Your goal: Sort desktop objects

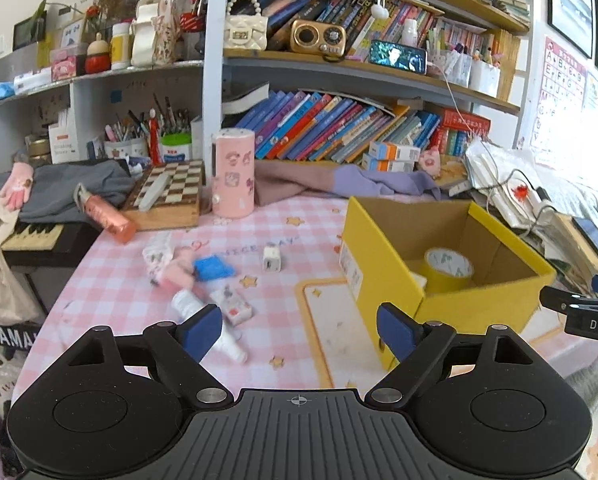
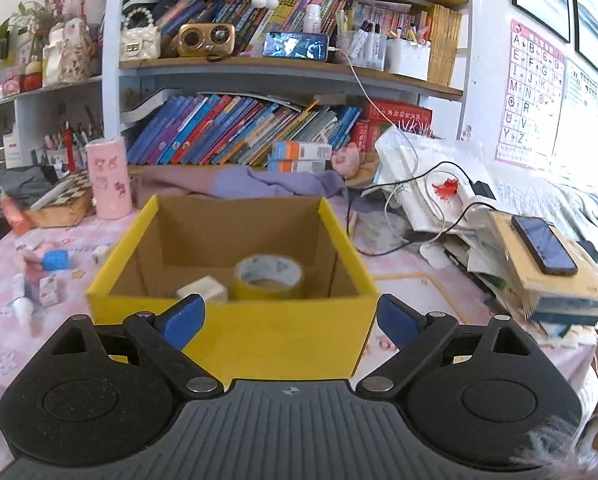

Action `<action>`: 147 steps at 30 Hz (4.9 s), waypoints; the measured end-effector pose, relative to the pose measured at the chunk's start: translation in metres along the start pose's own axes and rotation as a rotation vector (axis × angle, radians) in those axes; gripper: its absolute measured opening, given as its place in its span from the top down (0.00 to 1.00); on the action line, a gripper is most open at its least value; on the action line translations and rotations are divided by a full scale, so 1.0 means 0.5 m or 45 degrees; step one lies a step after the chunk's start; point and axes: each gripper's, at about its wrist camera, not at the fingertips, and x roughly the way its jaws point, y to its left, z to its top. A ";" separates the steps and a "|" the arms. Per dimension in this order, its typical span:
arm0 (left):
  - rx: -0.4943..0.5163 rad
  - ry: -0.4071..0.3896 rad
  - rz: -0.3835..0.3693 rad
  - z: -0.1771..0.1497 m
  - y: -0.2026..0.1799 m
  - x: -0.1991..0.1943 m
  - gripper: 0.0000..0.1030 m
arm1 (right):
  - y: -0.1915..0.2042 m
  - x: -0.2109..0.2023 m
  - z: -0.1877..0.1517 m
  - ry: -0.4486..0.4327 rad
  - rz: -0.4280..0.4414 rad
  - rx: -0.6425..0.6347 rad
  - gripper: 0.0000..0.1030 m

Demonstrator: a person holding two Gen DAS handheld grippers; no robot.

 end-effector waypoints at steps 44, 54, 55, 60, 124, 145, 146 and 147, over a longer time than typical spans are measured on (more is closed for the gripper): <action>-0.066 0.177 0.070 -0.149 0.166 -0.114 0.15 | 0.316 -0.108 -0.119 0.256 0.356 -0.109 0.12; -0.118 0.161 0.126 -0.126 0.194 -0.097 0.15 | 0.351 -0.085 -0.100 0.230 0.420 -0.171 0.16; -0.123 0.161 0.128 -0.124 0.196 -0.094 0.15 | 0.353 -0.081 -0.098 0.234 0.426 -0.174 0.16; -0.122 0.178 0.151 -0.119 0.200 -0.070 0.15 | 0.361 -0.055 -0.087 0.228 0.446 -0.189 0.17; -0.414 0.376 0.199 0.027 0.237 0.332 0.32 | 0.471 0.443 0.060 0.575 0.535 -0.309 0.72; -0.234 0.429 0.162 0.020 0.210 0.401 0.62 | 0.477 0.446 0.054 0.536 0.585 -0.405 0.72; -0.231 0.427 0.155 0.018 0.212 0.399 0.64 | 0.477 0.445 0.054 0.532 0.588 -0.410 0.72; -0.215 0.428 0.148 0.016 0.213 0.397 0.64 | 0.477 0.445 0.053 0.528 0.591 -0.415 0.73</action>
